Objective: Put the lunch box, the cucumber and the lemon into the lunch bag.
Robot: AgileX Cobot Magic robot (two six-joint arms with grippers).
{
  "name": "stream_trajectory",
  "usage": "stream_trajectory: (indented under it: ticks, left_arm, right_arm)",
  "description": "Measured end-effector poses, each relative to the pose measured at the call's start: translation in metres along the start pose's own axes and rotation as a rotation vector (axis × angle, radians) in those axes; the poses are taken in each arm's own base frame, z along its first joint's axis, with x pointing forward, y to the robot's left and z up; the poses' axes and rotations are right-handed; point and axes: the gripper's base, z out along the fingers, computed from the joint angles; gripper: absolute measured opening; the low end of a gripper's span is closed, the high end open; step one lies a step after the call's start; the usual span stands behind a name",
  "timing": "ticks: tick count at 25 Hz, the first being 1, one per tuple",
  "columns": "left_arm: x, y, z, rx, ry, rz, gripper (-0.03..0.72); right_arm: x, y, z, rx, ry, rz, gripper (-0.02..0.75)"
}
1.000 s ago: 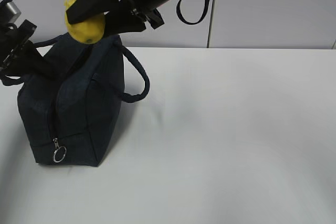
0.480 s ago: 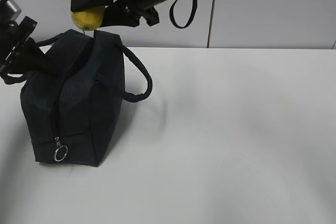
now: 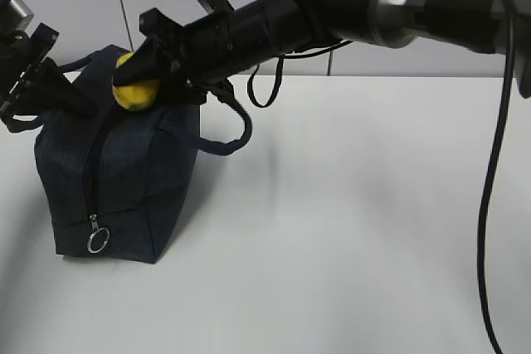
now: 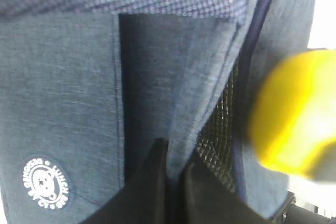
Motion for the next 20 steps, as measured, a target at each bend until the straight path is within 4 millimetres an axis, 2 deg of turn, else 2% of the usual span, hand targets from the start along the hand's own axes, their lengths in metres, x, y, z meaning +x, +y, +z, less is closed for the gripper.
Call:
stream_trajectory:
  ticks: [6, 20]
  left_arm:
    - [0.000, -0.001, 0.000, 0.006, -0.003, -0.003, -0.008]
    - [-0.001, -0.003, 0.000, 0.032, -0.016, -0.003, -0.008]
  right_arm:
    - [0.006, -0.016, -0.001, 0.166, 0.072, -0.064, 0.365]
    - [0.002, -0.017, -0.001, 0.178, 0.025, -0.055, 0.408]
